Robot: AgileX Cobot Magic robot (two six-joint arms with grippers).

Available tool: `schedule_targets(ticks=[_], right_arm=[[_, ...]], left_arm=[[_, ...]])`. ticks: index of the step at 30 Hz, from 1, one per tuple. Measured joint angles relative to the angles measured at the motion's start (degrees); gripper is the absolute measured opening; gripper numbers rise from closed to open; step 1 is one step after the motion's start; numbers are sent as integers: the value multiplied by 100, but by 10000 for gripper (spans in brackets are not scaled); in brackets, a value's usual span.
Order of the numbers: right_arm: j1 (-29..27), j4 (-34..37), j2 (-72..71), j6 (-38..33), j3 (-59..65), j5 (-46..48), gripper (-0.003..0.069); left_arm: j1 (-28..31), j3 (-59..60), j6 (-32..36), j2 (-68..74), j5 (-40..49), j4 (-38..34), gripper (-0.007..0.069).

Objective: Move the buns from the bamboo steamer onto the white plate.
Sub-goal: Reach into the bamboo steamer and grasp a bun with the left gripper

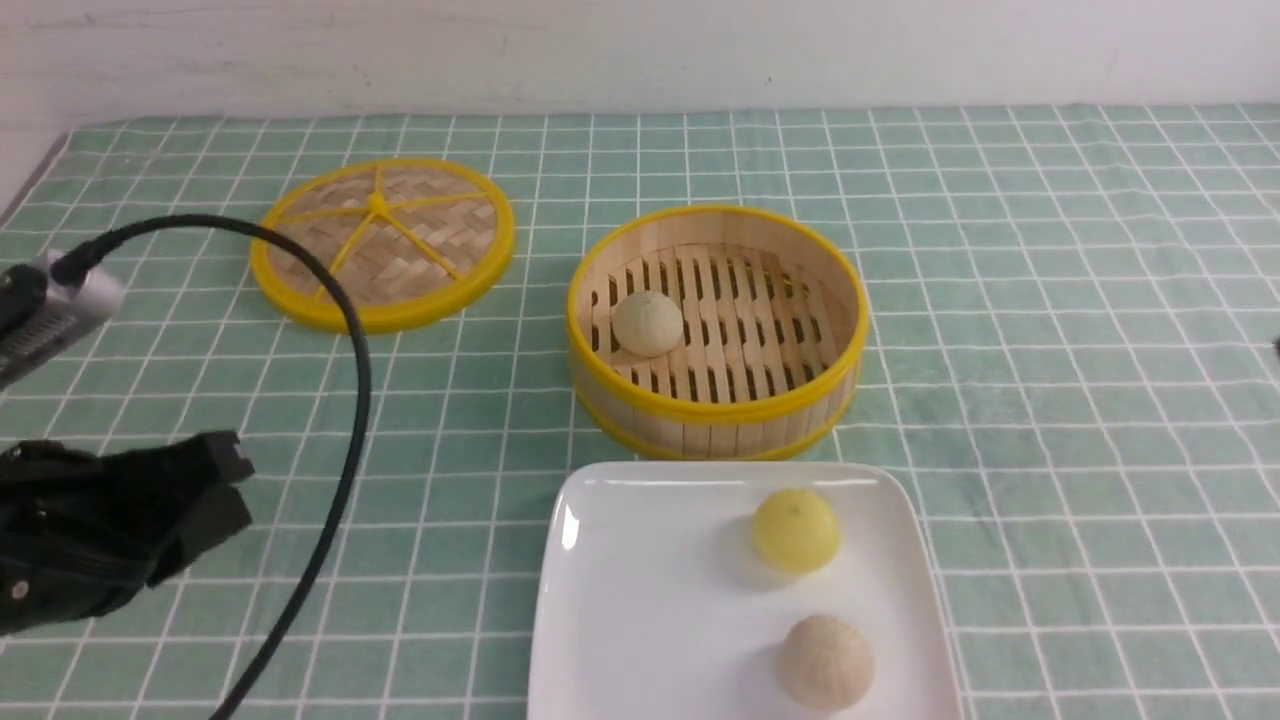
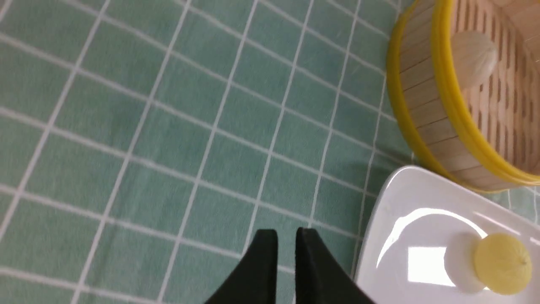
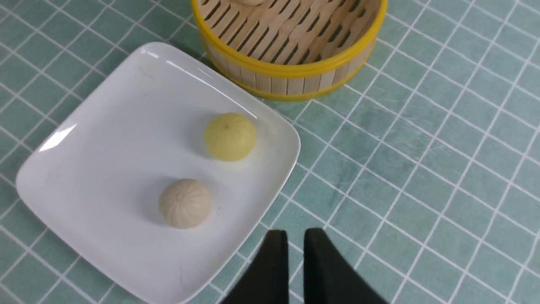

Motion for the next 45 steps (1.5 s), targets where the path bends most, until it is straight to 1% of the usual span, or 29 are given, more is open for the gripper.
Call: schedule_targets(ticks=[1, 3, 5, 6, 9, 11, 12, 15, 19, 21, 23, 24, 25, 26, 27, 30, 31, 32, 33, 34, 38, 45], right_arm=[[0, 0, -236, 0, 154, -19, 6], [0, -15, -613, 0, 463, -119, -13], [0, -138, -1091, -5, 982, -311, -15], [0, -166, -1207, -5, 1136, -381, -15], [0, -439, -1781, 0, 2050, -803, -15], [0, -531, -2018, 0, 2488, -1046, -15], [0, -540, -2041, 0, 2531, -1046, -15], [0, -578, -2323, 0, 3217, -1554, -15], [0, -578, -2350, 11, 3481, -1880, -15], [0, -578, -2350, 17, 3495, -1932, -15], [0, -578, -2350, 17, 3497, -1987, -12], [0, -578, -2350, 17, 3497, -1986, -12], [0, -578, -2350, 22, 3497, -2000, -11], [0, -578, -2350, 22, 3497, -2012, -11], [0, -583, -2350, 22, 3497, -2013, -9], [0, -599, -2350, 22, 3497, -2020, -8], [0, -597, -2350, 22, 3497, -2020, -8], [0, -597, -2350, 22, 3497, -2020, -7], [0, -597, -2350, 22, 3497, -2024, -5], [0, -597, -2350, 22, 3497, -2024, -5], [0, -558, -2350, 22, 3497, -2024, -3], [0, -425, -2350, 22, 3501, -2031, 1]], left_arm=[[0, -201, 112, 56, 61, 0, 97], [0, -666, 276, 237, 309, -6, 97], [0, -1399, 383, 584, 747, -17, 97], [0, -1462, 393, 661, 798, -17, 97], [-160, -2441, 501, 1388, 1653, -38, 83], [-445, -2908, 621, 1836, 1954, -81, 62], [-482, -2951, 629, 1881, 1954, -87, 62], [-1279, -3745, 711, 2750, 2136, -103, 28], [-2011, -4587, 773, 3819, 2207, 111, 30], [-2179, -4886, 808, 4158, 2221, 217, 40], [-2455, -5590, 808, 4837, 2301, 481, 90], [-2472, -5590, 808, 4885, 2311, 481, 90], [-2590, -6019, 808, 5287, 2361, 703, 148], [-2603, -6063, 808, 5287, 2360, 731, 156], [-2697, -6399, 808, 5629, 2367, 938, 224], [-2744, -6898, 755, 6062, 2298, 1230, 355], [-2749, -7022, 714, 6190, 2254, 1351, 391], [-2749, -7043, 704, 6237, 2246, 1375, 398], [-2749, -7186, 640, 6379, 2194, 1572, 442], [-2749, -7232, 609, 6464, 2148, 1704, 461], [-2749, -7262, 578, 6699, 1940, 2097, 486], [-2749, -7264, 565, 7183, 1302, 2313, 486]])
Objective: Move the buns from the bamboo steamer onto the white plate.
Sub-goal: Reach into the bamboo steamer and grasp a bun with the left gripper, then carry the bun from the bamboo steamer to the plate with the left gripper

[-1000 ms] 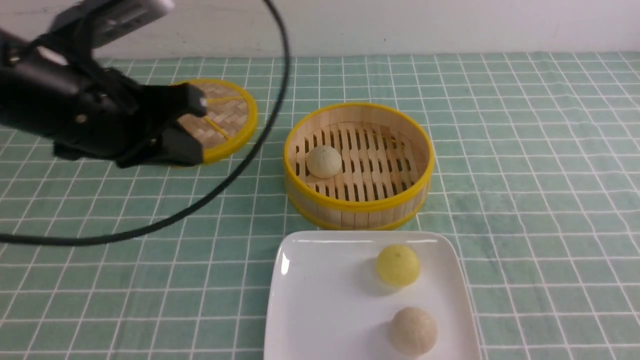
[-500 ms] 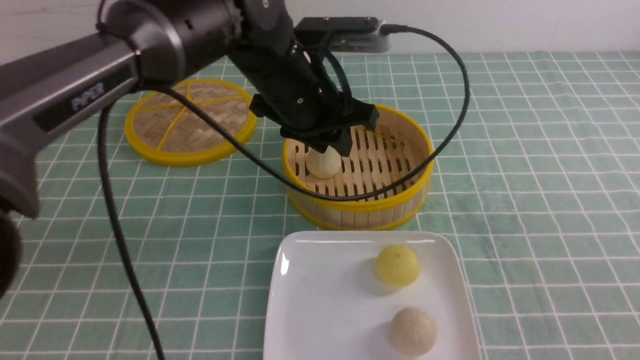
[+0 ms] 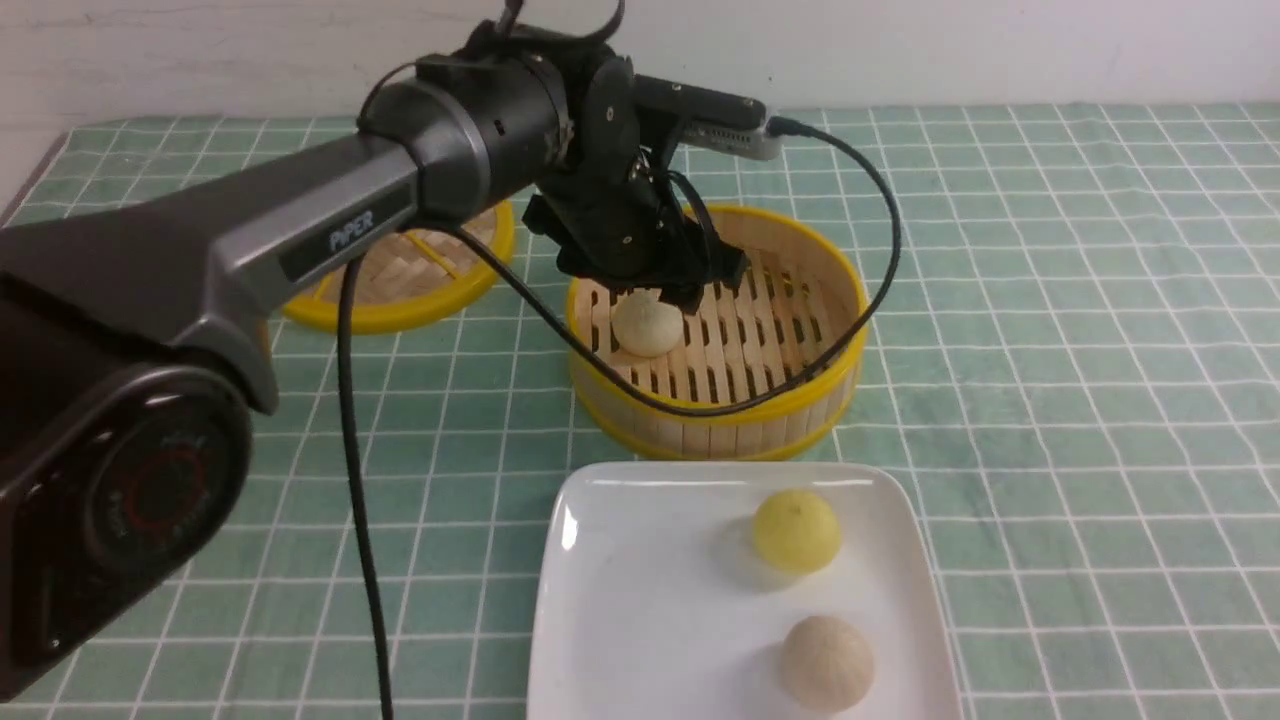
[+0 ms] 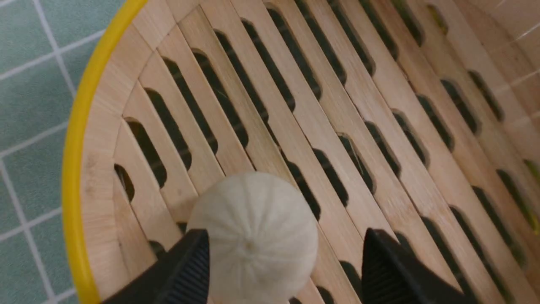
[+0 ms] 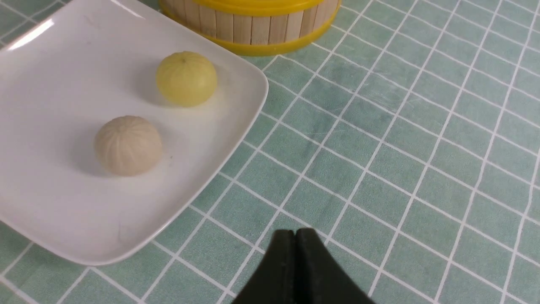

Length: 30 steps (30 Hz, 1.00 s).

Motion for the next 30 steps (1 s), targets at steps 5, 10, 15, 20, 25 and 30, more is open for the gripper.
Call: schedule_targets(ticks=[5, 10, 15, 20, 25, 30], right_arm=[[0, 9, 0, 0, 0, 0, 5], [0, 287, 0, 2, 0, 12, 10], [0, 346, -17, 2, 0, 31, 12], [0, 350, -27, 2, 0, 39, 12], [0, 364, -27, 2, 0, 50, 12], [0, 364, -27, 2, 0, 62, 15]], left_arm=[[0, -5, 0, 284, -204, 237, 462], [0, -45, 0, 386, -208, 447, 218], [0, -51, 0, 119, 173, 213, 40], [0, -34, 0, -806, 1185, 0, 30], [0, -44, 0, -1883, 2332, 0, 30], [0, 440, -186, -2427, 2773, -291, 30]])
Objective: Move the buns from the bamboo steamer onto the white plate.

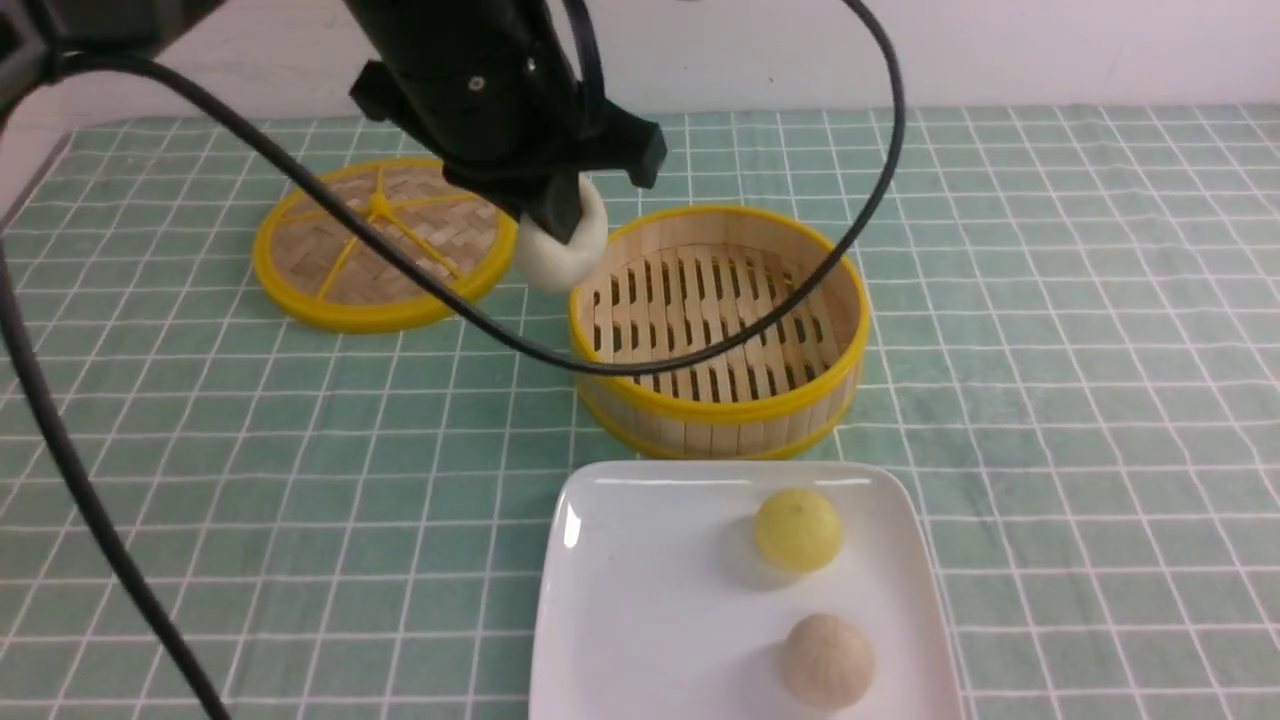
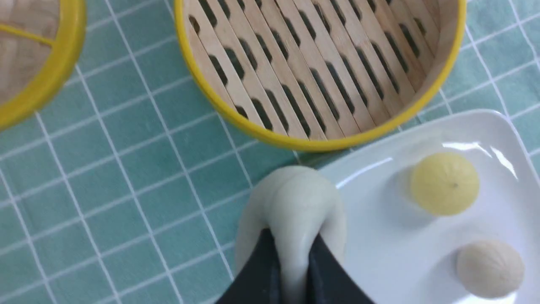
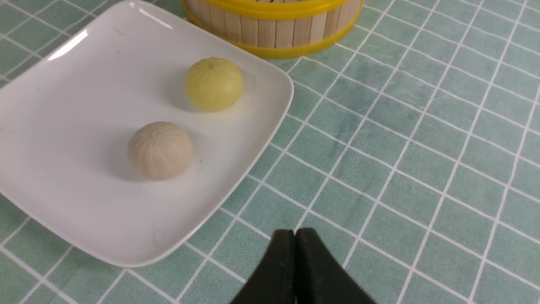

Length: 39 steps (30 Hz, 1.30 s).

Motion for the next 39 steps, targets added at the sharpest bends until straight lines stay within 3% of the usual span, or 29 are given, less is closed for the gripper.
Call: schedule_targets(ticks=[5, 10, 13, 18, 21, 25, 31, 39], right_arm=[[0, 0, 0, 5, 0, 0, 20], [0, 0, 0, 5, 0, 0, 25], [0, 0, 0, 5, 0, 0, 27], [0, 0, 0, 5, 0, 4, 27], [0, 0, 0, 5, 0, 4, 31], [0, 0, 0, 5, 0, 4, 30], [0, 0, -60, 5, -324, 464, 32], [0, 0, -694, 273, -934, 1222, 33]], left_arm=[[-35, 1171, -74, 24, -36, -742, 31], [-432, 2178, -79, 259, -1068, -923, 36], [-920, 2415, -125, 571, -1842, -766, 59], [-1384, 2427, -649, 885, -2263, -194, 127], [-1593, 2427, -1332, 983, -2415, 291, 228], [-1679, 2281, -1777, 985, -2361, 557, 360], [-1679, 1515, -1816, 985, -1666, 641, 503], [-1679, 757, -1790, 979, -991, 847, 524]])
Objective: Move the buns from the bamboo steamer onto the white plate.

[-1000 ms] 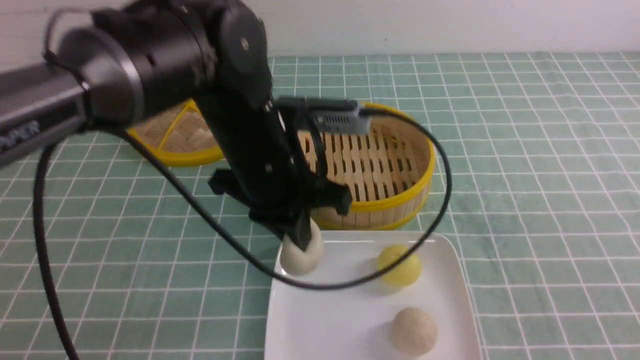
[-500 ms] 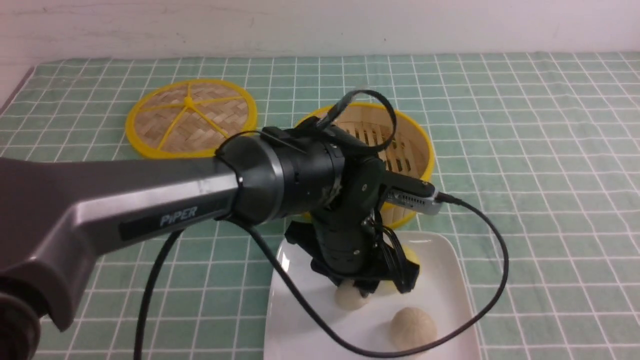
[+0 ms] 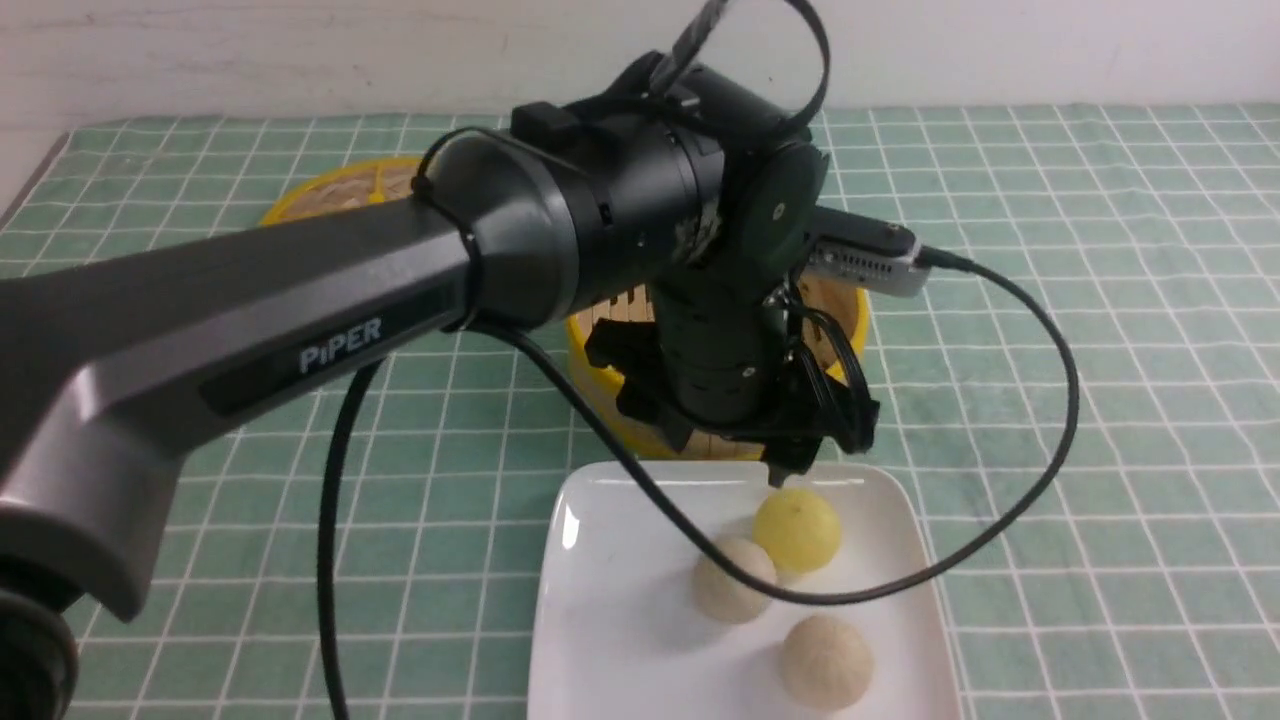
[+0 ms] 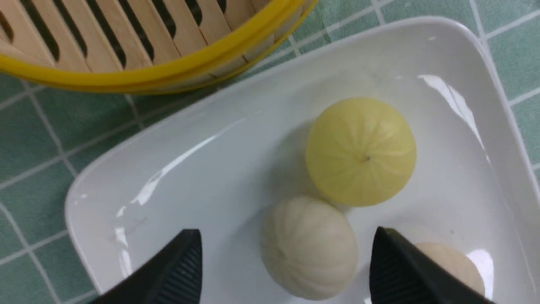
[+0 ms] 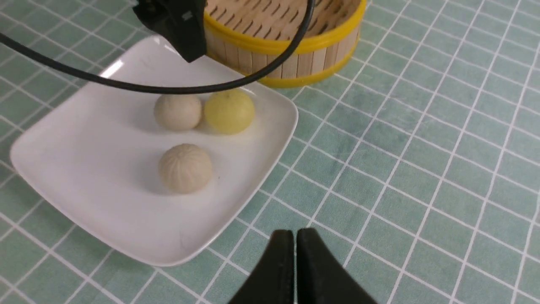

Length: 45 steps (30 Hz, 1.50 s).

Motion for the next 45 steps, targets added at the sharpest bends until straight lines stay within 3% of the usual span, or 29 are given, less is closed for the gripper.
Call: schedule_targets(ticks=[8, 17, 19, 24, 35, 45], right_arm=[[0, -259, -1271, 879, 33, 120, 33], [0, -184, -1474, 1081, 1325, -2038, 33], [0, -150, -1474, 1081, 1623, -2509, 33], [0, -145, -1474, 1081, 1827, -2674, 33], [0, -145, -1469, 1081, 1835, -2619, 49], [0, -145, -1469, 1081, 1835, -2619, 63]], left_arm=[[0, -125, 12, 0, 254, 214, 524], [0, -148, 12, 0, 259, 245, 498], [0, -148, 12, 0, 259, 245, 457], [0, -148, 12, 0, 266, 245, 368], [0, -148, 12, 0, 594, 245, 37], [0, -148, -68, 0, 921, 245, 1]])
